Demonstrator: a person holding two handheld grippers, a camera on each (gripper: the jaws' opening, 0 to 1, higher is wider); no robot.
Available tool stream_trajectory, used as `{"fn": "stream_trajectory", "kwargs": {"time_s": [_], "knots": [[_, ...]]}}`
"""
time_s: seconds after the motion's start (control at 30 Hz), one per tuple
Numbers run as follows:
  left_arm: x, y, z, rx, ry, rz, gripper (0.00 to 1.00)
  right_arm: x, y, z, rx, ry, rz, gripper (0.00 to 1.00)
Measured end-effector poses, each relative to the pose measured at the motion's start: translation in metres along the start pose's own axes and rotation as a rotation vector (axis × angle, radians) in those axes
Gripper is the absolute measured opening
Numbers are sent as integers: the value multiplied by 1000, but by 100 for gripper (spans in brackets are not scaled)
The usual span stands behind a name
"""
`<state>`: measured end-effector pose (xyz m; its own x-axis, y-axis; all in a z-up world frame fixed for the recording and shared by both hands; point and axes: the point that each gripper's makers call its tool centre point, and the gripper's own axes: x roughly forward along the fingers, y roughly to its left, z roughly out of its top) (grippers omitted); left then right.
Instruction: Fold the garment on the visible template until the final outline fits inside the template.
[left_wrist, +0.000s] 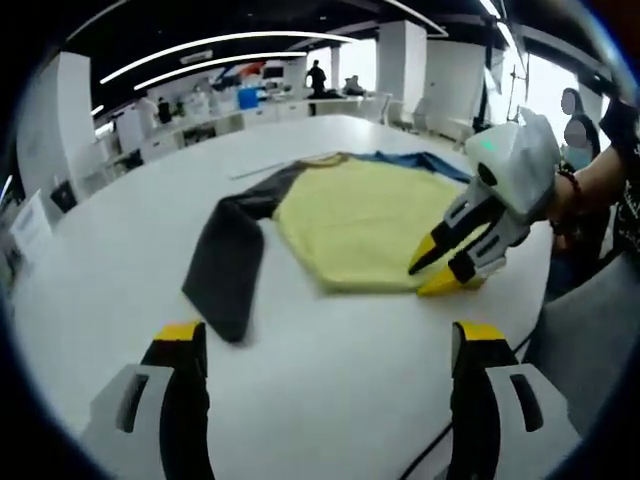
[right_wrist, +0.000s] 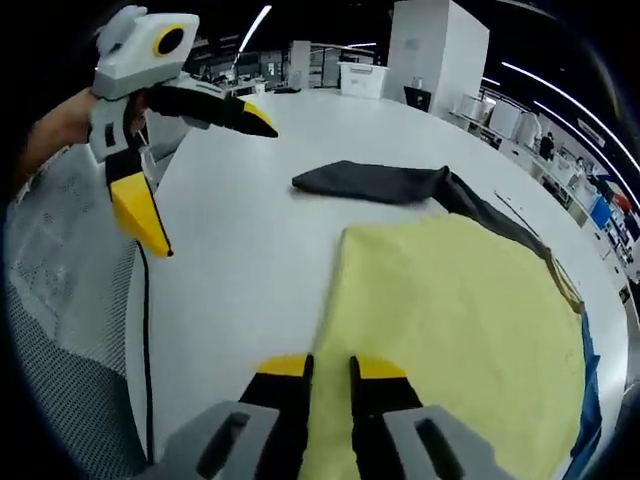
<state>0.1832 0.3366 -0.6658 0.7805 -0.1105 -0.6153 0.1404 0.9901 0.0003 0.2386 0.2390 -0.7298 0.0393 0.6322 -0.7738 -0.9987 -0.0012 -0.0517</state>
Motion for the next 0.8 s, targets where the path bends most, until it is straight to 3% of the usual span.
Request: {"fn": "stream_trajectory", "kwargs": {"time_s": [0.27, 0.57, 0.8], "knots": [[1, -2, -3, -4, 13, -10, 96, 1, -2, 1, -5, 8, 7, 0], [7, -7, -1, 2, 16, -33, 95, -14, -14, 13, 79, -62, 14, 0], [13, -14, 2, 12, 23, -58, 95, -25, -31, 19, 194, -110, 24, 0]]}}
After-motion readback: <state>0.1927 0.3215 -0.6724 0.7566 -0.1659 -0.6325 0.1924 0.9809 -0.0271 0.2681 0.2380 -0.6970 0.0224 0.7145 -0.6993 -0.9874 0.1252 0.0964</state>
